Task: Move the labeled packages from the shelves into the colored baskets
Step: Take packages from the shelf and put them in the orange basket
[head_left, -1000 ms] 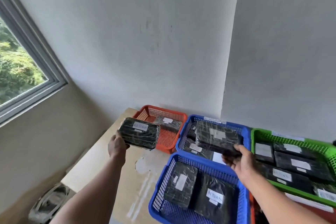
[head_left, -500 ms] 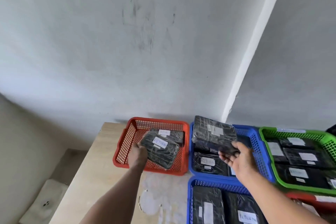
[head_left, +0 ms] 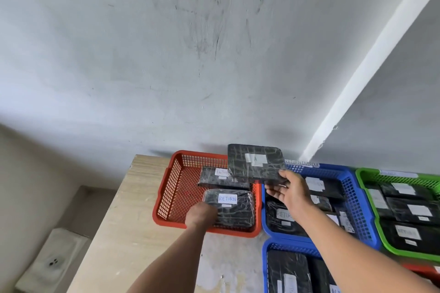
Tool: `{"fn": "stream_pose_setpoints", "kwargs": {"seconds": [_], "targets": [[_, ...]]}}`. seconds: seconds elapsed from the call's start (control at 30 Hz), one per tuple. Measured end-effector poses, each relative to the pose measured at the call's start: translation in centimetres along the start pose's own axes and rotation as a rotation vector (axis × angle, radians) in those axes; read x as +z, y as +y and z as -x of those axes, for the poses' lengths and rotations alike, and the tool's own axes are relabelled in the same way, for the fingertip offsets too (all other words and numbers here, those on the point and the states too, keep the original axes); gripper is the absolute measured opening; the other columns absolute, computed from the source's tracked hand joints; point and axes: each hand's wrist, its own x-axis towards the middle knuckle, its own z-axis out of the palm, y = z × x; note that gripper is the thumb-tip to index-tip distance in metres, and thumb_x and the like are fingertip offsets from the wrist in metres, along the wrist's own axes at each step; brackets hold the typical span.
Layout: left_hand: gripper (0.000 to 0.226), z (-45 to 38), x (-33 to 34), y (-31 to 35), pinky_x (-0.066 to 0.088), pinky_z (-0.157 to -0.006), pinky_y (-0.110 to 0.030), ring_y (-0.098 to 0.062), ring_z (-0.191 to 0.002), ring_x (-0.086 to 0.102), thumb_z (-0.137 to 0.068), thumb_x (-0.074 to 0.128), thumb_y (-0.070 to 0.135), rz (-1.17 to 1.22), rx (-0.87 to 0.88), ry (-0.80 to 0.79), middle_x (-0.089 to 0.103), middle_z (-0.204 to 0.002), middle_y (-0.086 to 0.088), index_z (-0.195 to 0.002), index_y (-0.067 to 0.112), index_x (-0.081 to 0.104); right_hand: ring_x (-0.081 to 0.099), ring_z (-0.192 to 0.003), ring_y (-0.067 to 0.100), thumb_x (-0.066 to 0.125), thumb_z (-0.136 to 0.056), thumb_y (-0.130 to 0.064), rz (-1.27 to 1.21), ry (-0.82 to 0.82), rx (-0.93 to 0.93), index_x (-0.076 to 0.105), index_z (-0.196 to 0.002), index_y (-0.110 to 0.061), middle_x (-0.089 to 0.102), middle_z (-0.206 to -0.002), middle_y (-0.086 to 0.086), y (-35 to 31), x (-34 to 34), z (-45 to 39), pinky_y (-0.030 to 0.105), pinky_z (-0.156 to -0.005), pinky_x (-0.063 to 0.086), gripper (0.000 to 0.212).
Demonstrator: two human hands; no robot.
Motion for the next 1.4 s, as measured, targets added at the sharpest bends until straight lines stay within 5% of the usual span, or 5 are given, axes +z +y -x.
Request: {"fn": "stream_pose_setpoints", "kwargs": {"seconds": [0.47,0.73,0.93,1.03,1.4], "targets": [[0.028,-2.7,-4.6,-3.5,0.054,-0.088,-0.034,-0.019,-0.085,0.063,-0.091,0.062,0.044,-0.147,0.038,-0.185,0.062,-0.087,0.002,-0.076,0.022,0.055,0.071,-0.080,0.033,0.065,-0.088,-0.010,0.306,-0.137,-0.018,0.064,-0.102,-0.007,0.072,-0.099,0.020,3.1,6.4,-1.3,0.052,-0.082,0.057,0.014],[0.046,-2.5,-11.6,-4.3,0.056,-0.086,-0.044,-0.021,-0.094,0.068,-0.105,0.038,0.049,0.584,0.237,0.095,0.072,-0.103,-0.007,-0.109,0.012,0.065,0.067,-0.100,0.022,0.070,-0.085,-0.030,0.578,-0.244,-0.091,0.072,-0.092,-0.026,0.075,-0.095,-0.002,3.9,10.3,-2.4,0.043,-0.091,0.052,0.008],[0.036,-2.3,-13.2,-3.9,0.059,-0.085,-0.049,-0.031,-0.088,0.074,-0.102,0.051,0.043,0.573,0.305,-0.101,0.076,-0.094,-0.014,-0.103,0.012,0.070,0.064,-0.091,0.007,0.063,-0.097,-0.035,0.712,-0.366,-0.149,0.065,-0.119,-0.022,0.067,-0.110,-0.004,4.2,14.7,-3.1,0.016,-0.063,0.048,0.025],[0.043,-3.0,-12.4,-5.0,0.058,-0.088,-0.049,-0.028,-0.090,0.073,-0.101,0.045,0.049,0.534,0.203,0.030,0.075,-0.097,-0.010,-0.111,0.013,0.067,0.058,-0.109,0.012,0.056,-0.100,-0.041,0.767,-0.385,-0.139,0.060,-0.132,-0.018,0.061,-0.133,0.001,4.6,15.4,-4.1,0.027,-0.088,0.054,0.040],[0.019,-3.4,-9.1,-4.6,0.055,-0.078,-0.040,-0.027,-0.089,0.066,-0.106,0.037,0.024,-0.019,0.145,0.275,0.066,-0.099,-0.012,-0.107,0.009,0.049,0.038,-0.140,0.031,0.065,-0.091,-0.025,1.985,-0.531,-0.492,0.031,-0.153,-0.018,0.033,-0.156,0.007,6.6,12.3,-9.4,0.044,-0.112,0.041,0.071]]}}
